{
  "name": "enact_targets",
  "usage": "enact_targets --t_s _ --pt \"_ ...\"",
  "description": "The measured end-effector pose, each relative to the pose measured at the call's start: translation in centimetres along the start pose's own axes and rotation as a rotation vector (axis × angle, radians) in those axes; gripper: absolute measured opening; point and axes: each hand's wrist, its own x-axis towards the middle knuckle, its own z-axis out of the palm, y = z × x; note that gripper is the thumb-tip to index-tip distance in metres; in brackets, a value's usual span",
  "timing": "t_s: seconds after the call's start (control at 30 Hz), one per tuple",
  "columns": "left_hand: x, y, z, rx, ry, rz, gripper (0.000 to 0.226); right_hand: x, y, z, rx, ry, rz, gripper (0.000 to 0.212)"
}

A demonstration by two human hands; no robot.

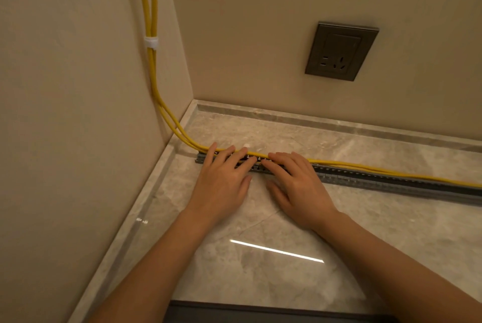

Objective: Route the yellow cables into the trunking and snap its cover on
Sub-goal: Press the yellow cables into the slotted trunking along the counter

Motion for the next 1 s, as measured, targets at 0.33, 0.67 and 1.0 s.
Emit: enact_targets --t_s 0.33,0.67,1.0 --pt "-0.5 0.0 0.3 0.008 -0.045 0.018 0.045 0.1 -0.7 -0.2 -0.145 -0.003 -0.023 0.037" --pt "1.8 4.3 0.8 -0.321 -0.132 0.012 0.070 1.1 -1.4 -1.8 0.310 0.032 0.263 0.039" --pt "2.2 5.9 2.5 -0.046 -0.250 -0.005 0.060 -1.0 3.4 -4.5 0.205 0.091 0.515 0.019"
